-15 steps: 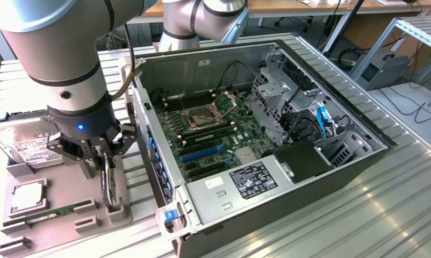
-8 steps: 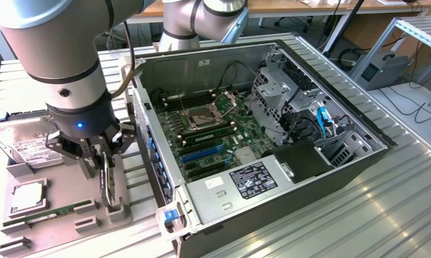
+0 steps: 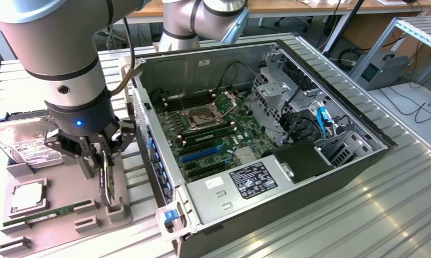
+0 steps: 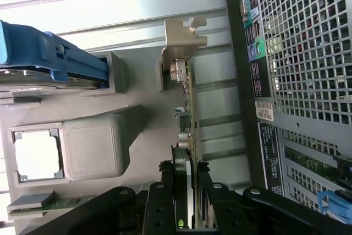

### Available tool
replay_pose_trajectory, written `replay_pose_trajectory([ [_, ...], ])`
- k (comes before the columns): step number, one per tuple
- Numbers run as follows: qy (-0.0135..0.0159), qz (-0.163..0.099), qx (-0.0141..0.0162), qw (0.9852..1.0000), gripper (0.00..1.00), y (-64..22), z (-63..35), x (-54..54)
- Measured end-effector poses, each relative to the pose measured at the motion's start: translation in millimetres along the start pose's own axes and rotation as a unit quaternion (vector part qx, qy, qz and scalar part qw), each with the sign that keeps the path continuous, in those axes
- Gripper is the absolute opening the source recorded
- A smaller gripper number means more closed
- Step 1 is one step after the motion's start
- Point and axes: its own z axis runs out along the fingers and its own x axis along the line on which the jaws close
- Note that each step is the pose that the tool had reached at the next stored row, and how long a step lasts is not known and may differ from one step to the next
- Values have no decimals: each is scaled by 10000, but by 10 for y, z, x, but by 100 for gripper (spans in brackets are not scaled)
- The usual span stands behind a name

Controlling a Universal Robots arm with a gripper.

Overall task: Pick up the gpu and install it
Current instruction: 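Pick up the gpu and move the gpu toward the slot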

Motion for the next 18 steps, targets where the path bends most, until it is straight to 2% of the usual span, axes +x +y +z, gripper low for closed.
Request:
replay_pose_trajectory([
  [18,1,0,0,10000,28,1,-111,-3],
])
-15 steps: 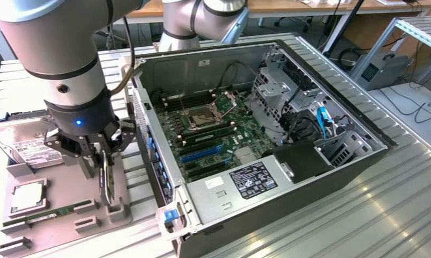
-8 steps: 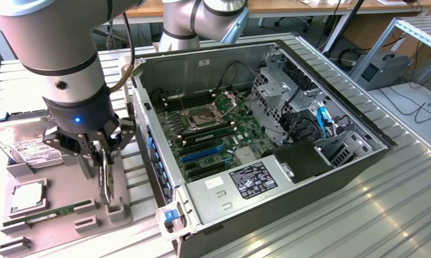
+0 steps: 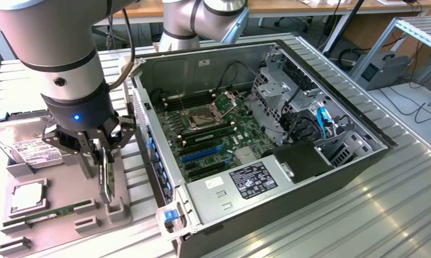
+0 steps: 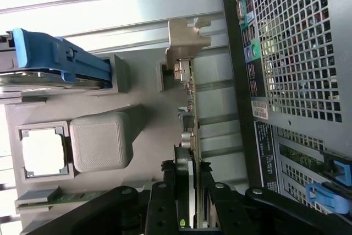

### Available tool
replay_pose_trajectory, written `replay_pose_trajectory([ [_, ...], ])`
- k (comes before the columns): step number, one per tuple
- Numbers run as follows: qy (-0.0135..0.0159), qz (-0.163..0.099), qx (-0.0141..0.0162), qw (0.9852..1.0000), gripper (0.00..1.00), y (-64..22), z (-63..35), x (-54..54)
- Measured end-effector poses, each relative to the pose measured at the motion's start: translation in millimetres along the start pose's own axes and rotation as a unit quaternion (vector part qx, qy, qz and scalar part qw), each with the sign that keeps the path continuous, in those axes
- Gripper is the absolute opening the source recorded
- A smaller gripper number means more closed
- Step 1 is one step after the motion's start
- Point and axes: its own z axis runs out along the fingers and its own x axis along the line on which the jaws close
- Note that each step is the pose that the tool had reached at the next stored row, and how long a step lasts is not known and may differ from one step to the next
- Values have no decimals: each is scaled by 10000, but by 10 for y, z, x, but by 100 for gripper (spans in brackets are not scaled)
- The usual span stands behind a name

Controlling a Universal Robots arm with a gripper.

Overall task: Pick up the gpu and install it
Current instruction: 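Pick up the gpu and move the gpu toward the slot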

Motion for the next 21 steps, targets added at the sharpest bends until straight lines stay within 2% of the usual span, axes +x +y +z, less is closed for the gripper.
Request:
replay_pose_trajectory([
  [10,1,0,0,10000,28,0,-16,-1],
  [21,1,0,0,10000,28,1,-97,-3],
])
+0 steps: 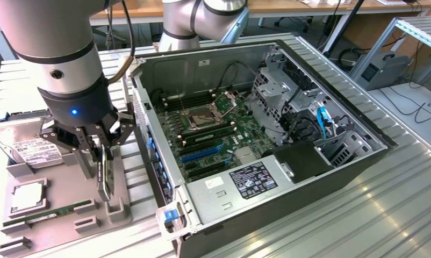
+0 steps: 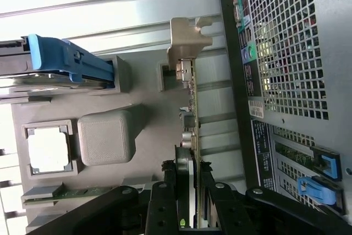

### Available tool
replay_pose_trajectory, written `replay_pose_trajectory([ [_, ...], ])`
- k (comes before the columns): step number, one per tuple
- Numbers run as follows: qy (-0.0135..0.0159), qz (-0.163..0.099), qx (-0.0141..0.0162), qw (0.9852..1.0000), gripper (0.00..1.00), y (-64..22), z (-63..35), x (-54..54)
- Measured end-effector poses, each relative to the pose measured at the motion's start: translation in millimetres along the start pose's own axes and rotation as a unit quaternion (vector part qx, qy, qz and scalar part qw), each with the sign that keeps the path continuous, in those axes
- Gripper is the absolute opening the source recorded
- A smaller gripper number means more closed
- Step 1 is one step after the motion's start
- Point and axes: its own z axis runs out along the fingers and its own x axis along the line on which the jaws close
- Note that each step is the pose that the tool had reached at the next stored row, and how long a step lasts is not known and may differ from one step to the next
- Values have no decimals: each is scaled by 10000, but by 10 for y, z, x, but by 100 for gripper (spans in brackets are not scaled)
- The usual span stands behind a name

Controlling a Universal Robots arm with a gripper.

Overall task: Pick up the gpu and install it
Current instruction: 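Pick up the gpu and move the gpu toward the slot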

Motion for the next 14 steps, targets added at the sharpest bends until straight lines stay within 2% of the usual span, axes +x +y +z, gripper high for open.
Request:
replay_pose_trajectory([
  [14,0,0,0,10000,28,1,-80,-2],
])
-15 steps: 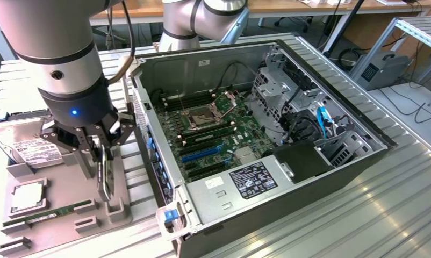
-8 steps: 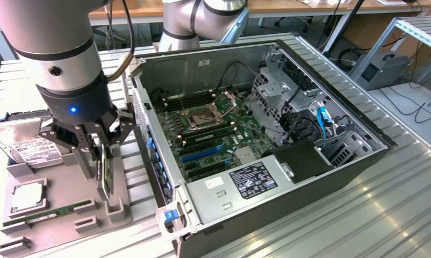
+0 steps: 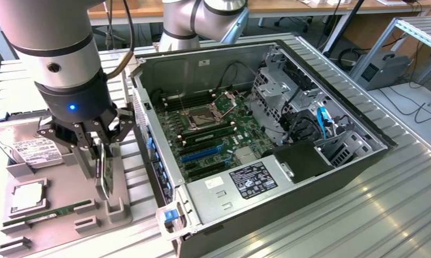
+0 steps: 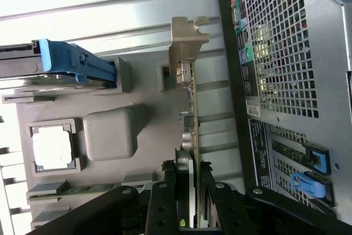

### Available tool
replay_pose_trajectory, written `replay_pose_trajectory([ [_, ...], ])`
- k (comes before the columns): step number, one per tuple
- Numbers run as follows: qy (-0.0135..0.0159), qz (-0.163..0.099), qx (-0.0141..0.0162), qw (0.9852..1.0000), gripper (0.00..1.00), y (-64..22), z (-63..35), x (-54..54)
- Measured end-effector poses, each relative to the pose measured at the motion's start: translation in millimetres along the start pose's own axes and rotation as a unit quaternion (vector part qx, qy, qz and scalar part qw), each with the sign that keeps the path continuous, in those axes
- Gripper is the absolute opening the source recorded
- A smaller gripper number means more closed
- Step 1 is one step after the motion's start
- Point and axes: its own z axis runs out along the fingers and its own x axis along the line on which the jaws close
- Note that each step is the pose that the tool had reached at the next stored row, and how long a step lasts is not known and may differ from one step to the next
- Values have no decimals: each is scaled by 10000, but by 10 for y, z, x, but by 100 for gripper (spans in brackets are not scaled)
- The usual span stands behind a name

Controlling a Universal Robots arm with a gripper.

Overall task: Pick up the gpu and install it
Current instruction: 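Pick up the gpu and move the gpu toward the slot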

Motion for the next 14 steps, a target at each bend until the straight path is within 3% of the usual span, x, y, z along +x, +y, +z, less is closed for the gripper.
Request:
replay_pose_trajectory([
  [14,0,0,0,10000,28,0,-22,-1],
])
